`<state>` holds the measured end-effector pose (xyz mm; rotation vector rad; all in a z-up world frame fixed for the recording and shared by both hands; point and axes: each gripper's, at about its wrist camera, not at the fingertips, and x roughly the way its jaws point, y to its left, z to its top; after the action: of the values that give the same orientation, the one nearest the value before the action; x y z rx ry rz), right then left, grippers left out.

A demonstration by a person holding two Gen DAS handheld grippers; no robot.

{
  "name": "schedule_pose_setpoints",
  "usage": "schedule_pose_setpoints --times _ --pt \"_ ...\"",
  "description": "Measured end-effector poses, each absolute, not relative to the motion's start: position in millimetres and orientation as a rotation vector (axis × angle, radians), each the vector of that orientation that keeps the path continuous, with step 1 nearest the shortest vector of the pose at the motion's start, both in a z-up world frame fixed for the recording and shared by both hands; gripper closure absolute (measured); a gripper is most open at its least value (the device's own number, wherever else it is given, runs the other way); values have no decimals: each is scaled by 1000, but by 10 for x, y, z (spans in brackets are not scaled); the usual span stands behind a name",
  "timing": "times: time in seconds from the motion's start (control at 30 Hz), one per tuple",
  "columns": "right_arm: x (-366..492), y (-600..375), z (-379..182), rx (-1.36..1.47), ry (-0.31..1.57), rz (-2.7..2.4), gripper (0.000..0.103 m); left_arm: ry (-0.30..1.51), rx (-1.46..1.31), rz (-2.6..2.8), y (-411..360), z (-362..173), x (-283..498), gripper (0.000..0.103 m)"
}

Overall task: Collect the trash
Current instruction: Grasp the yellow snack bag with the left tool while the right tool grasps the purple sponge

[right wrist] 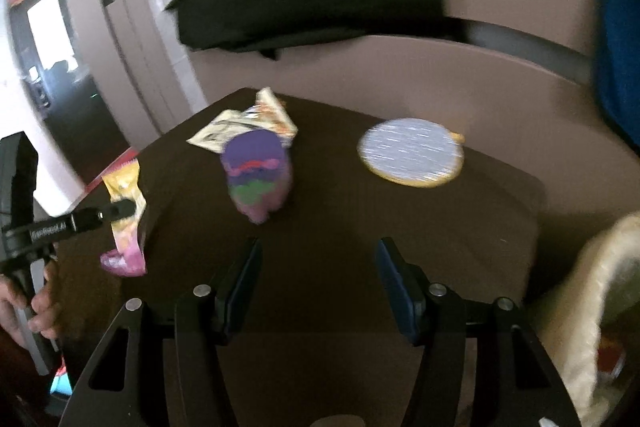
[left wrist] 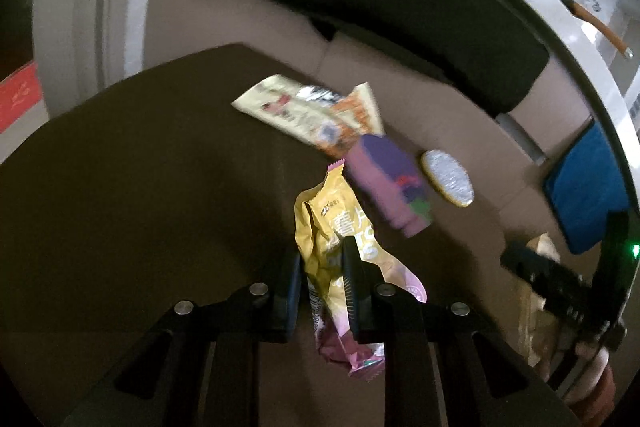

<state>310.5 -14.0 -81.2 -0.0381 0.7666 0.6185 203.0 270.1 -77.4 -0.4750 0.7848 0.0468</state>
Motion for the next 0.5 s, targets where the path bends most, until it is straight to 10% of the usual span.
schedule_pose_setpoints --times 0.5 --pt "3533 914 -874 -252 721 690 40 838 -419 85 2909 -944 1898 83"
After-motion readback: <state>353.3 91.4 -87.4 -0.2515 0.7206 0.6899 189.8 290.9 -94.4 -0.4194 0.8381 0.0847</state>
